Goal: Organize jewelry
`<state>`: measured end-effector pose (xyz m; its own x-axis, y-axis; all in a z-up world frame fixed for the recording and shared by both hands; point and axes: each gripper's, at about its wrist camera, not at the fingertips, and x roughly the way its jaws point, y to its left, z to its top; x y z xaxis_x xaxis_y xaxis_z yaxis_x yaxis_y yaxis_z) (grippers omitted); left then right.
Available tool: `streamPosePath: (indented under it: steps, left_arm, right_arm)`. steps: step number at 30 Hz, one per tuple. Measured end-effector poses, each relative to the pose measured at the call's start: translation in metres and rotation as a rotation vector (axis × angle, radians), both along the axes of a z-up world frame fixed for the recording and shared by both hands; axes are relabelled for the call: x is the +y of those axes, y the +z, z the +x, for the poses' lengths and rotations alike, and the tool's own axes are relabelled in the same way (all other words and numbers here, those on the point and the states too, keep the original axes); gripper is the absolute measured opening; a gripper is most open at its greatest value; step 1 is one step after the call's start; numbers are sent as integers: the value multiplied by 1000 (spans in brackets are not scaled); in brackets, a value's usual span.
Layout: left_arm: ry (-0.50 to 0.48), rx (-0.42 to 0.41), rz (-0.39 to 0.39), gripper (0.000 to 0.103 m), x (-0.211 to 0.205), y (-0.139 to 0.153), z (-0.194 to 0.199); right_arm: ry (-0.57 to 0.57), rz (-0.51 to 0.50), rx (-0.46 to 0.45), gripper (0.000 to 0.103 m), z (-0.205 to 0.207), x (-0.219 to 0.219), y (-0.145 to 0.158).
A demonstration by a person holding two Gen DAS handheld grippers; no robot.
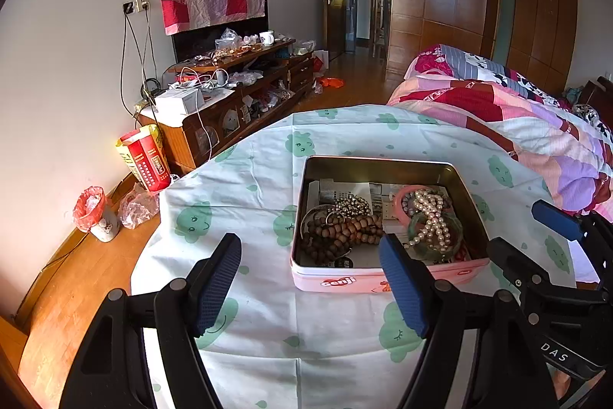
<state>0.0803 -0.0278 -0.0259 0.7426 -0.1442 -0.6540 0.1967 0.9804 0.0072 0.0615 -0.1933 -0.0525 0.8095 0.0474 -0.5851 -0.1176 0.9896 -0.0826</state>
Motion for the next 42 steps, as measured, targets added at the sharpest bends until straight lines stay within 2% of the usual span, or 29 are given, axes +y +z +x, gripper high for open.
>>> streamPosePath:
  steps: [25, 38, 42]
  left_arm:
    - [12, -8, -9, 75, 5, 3, -2]
    - [49, -10, 28, 79, 4, -3, 0]
    - [56, 2, 33, 79, 6, -8, 1]
  right_arm:
    - [-20, 10, -30, 79, -3, -7, 4]
    - [-18, 11, -24, 80, -4, -8, 2]
    - [-20, 8, -19, 84, -2, -8, -1]
